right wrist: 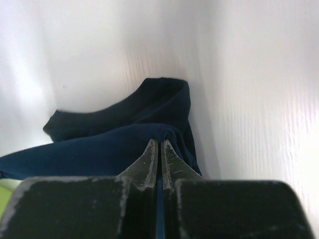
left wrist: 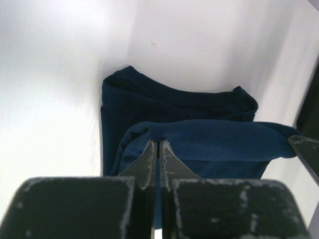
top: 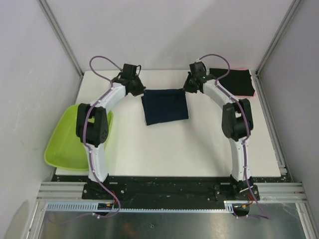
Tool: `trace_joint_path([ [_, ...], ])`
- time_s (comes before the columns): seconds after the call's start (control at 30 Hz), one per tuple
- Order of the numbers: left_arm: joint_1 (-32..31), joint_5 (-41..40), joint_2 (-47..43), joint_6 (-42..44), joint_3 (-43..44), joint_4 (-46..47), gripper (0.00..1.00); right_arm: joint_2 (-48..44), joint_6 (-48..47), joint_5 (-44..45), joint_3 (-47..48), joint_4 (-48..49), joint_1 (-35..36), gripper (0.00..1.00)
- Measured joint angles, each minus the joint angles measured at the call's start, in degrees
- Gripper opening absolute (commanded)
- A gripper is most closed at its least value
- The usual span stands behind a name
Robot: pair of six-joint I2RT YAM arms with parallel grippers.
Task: Fold and stack the t-shirts
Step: Fold the long partially folded tshirt into a neat square
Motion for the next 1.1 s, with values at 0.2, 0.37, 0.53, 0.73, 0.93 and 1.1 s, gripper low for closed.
trace_joint_path([
  [0.2,1.5,0.0,6.1,-0.4,3.4,0.4,0.00,13.2,-1.2,-3.1,14.3,-1.1,-1.4,0.00],
  [0.37,1.6,0.0,5.8,-0.5,3.1,0.7,0.00,15.2,-1.7,-4.0,16.0,-2.1,-1.5,0.00],
  [0.53,1.6,-0.5,2.5,-1.5,-1.4,1.3,0.00,15.2,-1.7,-4.4,16.2,-1.6,-1.3,0.00],
  [0.73,1.6,-4.4,-2.4,-3.5,-8.4,1.5,0.00,15.2,-1.7,-4.9,16.2,1.3,0.8,0.00],
  [0.93,1.7,-7.5,-2.6,-4.7,-10.4,1.3,0.00,17.2,-1.6,-4.6,16.9,2.7,2.3,0.00],
  [1.1,1.7,-7.3,-0.9,-4.9,-10.4,1.7,0.00,15.4,2.0,-3.3,6.7,7.1,2.3,0.00],
])
